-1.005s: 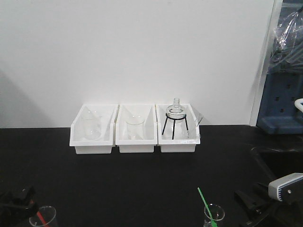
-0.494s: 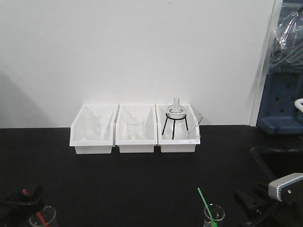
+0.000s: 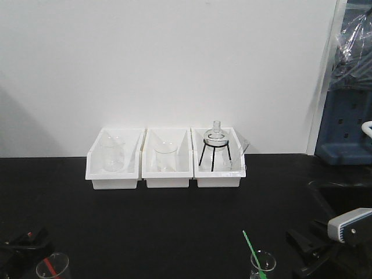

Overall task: Sort red and green spoons into left cabinet
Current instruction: 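Lower left gripper to red spoon and right gripper to green spoon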

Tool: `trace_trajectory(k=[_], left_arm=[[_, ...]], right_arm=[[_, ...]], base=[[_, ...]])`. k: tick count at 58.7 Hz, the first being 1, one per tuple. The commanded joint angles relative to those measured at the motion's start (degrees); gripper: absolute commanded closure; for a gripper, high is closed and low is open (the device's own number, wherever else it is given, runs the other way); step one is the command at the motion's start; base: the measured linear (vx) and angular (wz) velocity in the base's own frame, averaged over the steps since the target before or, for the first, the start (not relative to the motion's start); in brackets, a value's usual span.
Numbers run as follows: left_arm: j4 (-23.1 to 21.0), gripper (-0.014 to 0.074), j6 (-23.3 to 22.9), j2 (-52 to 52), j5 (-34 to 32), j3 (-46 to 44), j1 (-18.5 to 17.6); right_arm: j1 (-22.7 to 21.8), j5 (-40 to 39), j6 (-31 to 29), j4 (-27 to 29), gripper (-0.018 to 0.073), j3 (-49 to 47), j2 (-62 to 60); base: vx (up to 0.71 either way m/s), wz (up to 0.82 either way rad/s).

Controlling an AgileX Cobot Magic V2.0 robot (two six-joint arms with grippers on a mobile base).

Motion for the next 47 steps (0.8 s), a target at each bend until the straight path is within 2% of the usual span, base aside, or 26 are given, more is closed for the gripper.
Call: trace_trajectory(k=[1, 9, 19, 38, 47], left_arm=[[-0.4, 0.0360, -0.6, -2.1, -5.2, -1.2, -0.1], [-0.4, 0.0414, -0.6, -2.1, -5.2, -1.2, -0.1], [-0.4, 0.0425, -0.6, -2.1, -5.2, -1.2, -0.1], [-0.4, 0.0425, -0.6, -2.1, -5.2, -1.2, -0.1], [-0.4, 0.0425, -0.6, -2.1, -5.2, -1.2, -0.1]], right_arm=[[-0.2, -4.1, 1.3, -1.1, 0.0170, -3.8, 0.1], [-0.2, -3.9, 5.9, -3.3, 0.0170, -6.6, 3.3], [-0.2, -4.4, 8.7, -7.9, 0.0168, -8.7, 6.9], [-0.2, -4.0, 20.8, -20.7, 0.0053, -15.5, 12.1], [-0.2, -4.0, 25.7, -27.4, 0.0039, -18.5, 14.1]], base=[[0.00, 0.00], [0.00, 0.00], [0.00, 0.00], [0.00, 0.00], [0.00, 0.00]])
